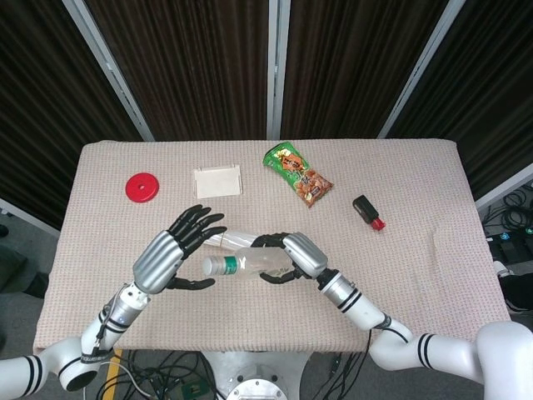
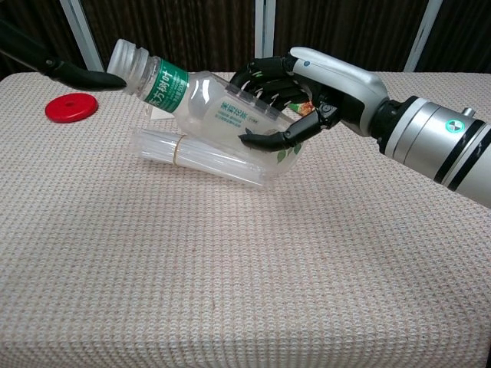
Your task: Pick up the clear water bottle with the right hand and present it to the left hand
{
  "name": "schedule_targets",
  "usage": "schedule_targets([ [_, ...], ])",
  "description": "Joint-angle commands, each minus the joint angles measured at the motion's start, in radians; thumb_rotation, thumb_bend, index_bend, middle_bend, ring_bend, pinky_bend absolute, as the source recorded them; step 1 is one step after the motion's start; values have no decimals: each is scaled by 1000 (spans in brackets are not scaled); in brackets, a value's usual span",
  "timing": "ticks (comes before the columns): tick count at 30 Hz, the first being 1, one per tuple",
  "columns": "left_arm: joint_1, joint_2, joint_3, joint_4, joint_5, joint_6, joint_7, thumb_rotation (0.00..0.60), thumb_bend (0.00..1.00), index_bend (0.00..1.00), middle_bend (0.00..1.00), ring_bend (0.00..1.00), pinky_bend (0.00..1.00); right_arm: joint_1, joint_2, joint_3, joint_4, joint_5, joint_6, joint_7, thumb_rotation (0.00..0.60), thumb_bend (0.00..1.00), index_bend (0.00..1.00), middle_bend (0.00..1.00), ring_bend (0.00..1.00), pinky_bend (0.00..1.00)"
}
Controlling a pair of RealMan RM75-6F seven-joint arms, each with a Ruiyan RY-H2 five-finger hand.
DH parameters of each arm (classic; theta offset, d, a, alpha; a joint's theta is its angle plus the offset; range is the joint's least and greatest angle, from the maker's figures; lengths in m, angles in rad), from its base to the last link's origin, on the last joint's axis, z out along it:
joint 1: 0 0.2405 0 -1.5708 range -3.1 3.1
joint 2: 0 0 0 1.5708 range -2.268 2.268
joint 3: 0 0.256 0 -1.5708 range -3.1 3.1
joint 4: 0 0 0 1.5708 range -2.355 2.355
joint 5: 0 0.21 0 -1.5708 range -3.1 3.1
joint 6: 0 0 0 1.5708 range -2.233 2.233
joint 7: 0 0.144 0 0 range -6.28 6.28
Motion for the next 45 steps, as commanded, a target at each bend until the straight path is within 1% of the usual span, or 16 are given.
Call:
schedule_targets([
  [1,3,1,4,4,-2,-1,2,600,0,156,66,0,0,-2,2,0,-2,-1,4,1,600,445,617,557,411,497],
  [9,2,-4,-5,9,-7,4,2,600,0,156,66,0,0,-3,2,-10,-9,-9,2,-7,600,445,617,557,411,498],
  [16,0,-3,-5,0,2,6,12,600,0,156,66,0,0,-1,-3,-9,-7,-7,0,-9,600,445,617,557,411,499],
  [24,0,1,6,-2,11,3,1,600,0,156,66,0,0,-2,-4,-5,-1,-1,0,-6,600,445,617,557,412,500],
  [26,3,4,14,1,17,6,-8,600,0,173,66,0,0,-5,-1,-6,-1,0,2,-3,600,445,617,557,411,501],
  [30,13,-7,20,26,14,20,-26,600,0,256,66,0,0,-8,2,-5,-2,-2,9,9,600,445,617,556,413,502],
  [32,14,-10,21,32,7,17,-33,600,12,297,66,0,0,-8,2,-4,-3,-3,12,15,600,445,617,557,415,503],
  [34,14,-14,18,36,2,16,-34,600,50,334,77,0,0,-7,2,-3,-2,-5,12,22,600,445,617,557,416,504],
  [36,13,-14,18,38,2,15,-33,600,76,351,85,0,0,-6,1,-4,0,-7,10,25,600,445,617,557,416,504],
  [45,14,1,27,32,3,3,-31,600,219,366,84,0,0,-8,4,-5,0,-8,12,29,600,446,617,557,416,505],
])
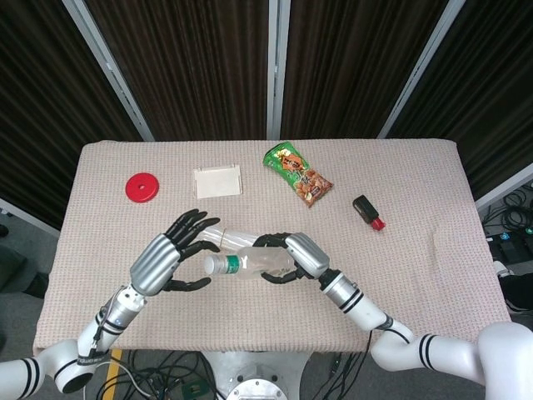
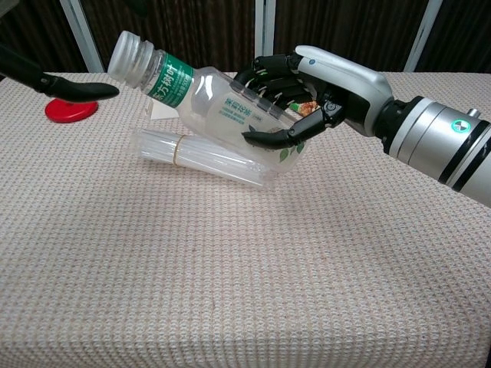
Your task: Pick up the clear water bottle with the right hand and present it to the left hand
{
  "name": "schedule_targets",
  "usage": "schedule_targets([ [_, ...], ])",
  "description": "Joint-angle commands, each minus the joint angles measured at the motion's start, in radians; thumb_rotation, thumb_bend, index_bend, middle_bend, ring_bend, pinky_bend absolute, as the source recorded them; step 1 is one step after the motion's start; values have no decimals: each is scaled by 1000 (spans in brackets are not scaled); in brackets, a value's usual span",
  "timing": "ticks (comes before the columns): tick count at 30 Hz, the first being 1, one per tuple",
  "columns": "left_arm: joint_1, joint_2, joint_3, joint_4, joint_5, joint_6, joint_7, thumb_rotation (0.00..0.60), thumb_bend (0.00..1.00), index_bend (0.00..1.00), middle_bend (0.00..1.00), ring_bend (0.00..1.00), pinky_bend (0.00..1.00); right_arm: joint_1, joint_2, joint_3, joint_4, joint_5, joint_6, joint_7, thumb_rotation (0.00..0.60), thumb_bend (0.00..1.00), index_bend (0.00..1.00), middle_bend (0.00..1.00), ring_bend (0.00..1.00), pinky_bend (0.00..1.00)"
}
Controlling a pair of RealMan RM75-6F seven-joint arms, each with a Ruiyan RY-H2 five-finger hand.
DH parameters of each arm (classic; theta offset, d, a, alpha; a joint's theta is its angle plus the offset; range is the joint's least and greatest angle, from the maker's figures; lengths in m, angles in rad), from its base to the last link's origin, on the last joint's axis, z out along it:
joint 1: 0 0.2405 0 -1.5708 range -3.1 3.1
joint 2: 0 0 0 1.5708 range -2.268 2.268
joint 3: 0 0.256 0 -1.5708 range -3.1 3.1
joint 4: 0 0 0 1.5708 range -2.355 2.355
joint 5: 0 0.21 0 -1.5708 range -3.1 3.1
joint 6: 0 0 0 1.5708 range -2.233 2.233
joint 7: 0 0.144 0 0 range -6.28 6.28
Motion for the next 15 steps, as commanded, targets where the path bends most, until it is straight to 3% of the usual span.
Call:
schedule_targets([
  [1,1,4,1,-1,-1,-2,0,600,233,366,84,0,0,0,1,0,-1,0,0,0,600,446,617,557,416,505],
  [15,-1,9,5,-9,5,-9,5,600,292,379,84,0,0,-5,5,-6,-3,-5,5,8,600,446,617,558,421,508],
])
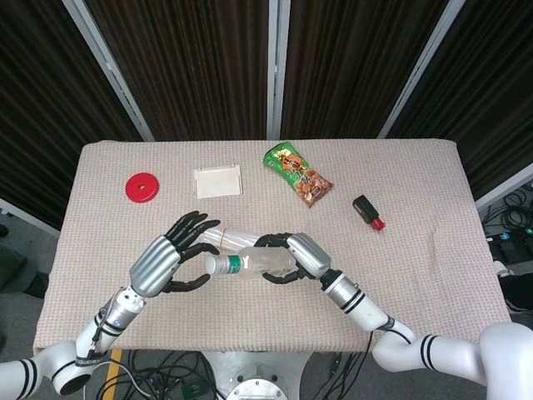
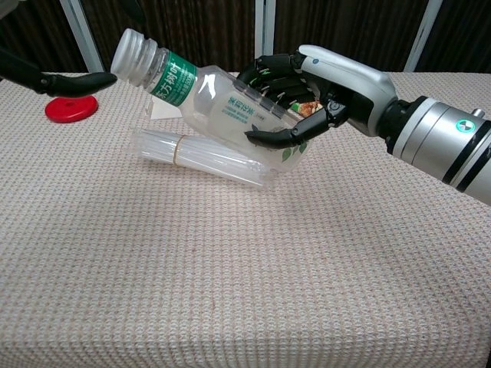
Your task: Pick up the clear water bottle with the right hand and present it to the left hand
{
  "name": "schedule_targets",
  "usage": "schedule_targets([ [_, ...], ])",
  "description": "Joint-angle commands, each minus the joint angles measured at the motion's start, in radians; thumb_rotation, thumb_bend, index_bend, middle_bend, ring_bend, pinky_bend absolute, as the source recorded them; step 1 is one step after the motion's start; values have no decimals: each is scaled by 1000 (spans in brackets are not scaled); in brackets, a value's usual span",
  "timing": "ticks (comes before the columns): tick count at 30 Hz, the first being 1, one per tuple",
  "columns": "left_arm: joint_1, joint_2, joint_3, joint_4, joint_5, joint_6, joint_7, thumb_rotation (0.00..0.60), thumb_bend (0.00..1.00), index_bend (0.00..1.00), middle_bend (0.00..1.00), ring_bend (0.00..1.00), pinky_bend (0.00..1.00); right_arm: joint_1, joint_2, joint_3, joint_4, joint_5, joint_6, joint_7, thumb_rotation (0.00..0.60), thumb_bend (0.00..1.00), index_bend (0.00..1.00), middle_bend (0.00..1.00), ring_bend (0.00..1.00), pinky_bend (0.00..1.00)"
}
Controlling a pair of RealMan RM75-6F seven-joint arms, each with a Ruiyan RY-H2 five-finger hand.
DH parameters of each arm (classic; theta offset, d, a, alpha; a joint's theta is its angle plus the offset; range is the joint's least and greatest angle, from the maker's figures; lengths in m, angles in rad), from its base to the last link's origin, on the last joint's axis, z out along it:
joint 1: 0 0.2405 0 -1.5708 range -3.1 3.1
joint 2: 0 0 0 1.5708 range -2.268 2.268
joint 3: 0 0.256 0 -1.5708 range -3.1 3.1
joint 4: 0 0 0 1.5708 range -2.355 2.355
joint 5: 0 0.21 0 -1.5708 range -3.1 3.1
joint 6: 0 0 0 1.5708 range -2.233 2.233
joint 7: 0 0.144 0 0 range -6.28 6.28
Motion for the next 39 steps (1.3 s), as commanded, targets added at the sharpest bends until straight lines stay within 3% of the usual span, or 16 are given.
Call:
schedule_targets([
  [1,-1,-1,-1,1,-1,-1,-1,600,302,386,84,0,0,0,0,-2,1,-2,0,1,600,450,617,558,421,508],
  [16,-3,-2,1,0,0,-5,-7,600,339,454,100,0,0,-1,-2,2,8,0,4,13,600,463,617,557,425,511],
  [32,-8,2,-1,11,8,8,-61,600,352,457,105,0,0,-12,14,0,7,1,16,6,600,463,617,556,425,511],
  [39,11,28,6,56,-27,0,-49,600,352,457,105,0,0,-41,78,-24,2,11,13,-92,600,464,617,552,425,511],
])
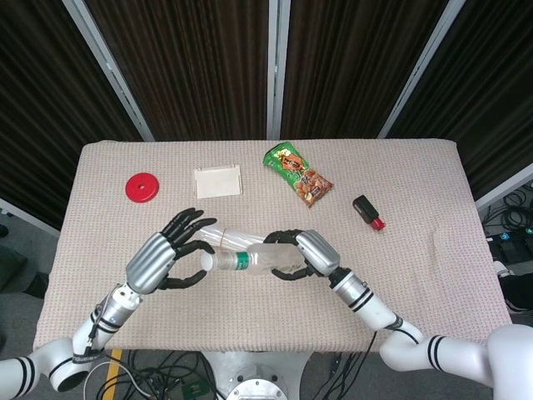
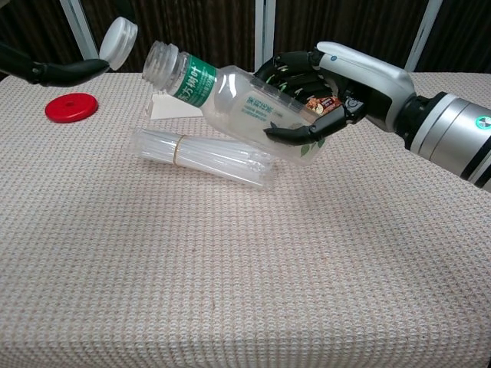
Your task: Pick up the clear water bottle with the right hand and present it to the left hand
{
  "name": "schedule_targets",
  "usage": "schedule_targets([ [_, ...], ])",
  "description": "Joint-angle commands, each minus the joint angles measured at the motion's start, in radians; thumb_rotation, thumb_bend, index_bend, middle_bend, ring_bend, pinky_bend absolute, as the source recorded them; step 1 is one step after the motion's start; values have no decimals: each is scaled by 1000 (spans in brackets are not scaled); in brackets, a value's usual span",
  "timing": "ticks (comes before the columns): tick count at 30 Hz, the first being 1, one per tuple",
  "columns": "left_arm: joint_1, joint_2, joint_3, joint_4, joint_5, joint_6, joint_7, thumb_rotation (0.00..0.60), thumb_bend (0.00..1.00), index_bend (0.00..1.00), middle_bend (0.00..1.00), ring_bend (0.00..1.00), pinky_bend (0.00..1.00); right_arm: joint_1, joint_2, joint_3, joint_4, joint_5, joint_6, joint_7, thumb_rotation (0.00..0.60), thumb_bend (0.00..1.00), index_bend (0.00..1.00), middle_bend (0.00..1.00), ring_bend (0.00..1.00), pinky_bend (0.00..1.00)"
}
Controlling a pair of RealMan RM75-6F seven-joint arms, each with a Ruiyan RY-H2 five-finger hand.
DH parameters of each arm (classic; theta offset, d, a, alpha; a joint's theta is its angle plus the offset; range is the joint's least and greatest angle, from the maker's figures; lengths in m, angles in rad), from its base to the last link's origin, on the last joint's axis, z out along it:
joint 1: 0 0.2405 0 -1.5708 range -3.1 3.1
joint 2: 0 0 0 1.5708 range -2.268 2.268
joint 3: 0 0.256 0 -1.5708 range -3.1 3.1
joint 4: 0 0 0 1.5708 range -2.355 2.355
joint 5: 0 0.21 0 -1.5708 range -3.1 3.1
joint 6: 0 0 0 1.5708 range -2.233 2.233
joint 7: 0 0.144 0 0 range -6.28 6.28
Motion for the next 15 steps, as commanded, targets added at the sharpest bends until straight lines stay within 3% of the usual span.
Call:
schedule_targets([
  [1,15,17,12,41,-32,-24,25,600,352,457,105,0,0,-25,55,-18,-13,11,-1,-71,600,464,617,551,425,511],
  [7,36,18,65,149,-111,-152,162,600,354,455,105,0,0,-84,181,-50,-68,30,18,-203,600,463,617,544,425,511],
  [15,42,-76,106,274,-173,-284,271,600,357,450,105,0,0,-109,273,-77,-116,63,-35,-329,600,463,621,521,416,507],
])
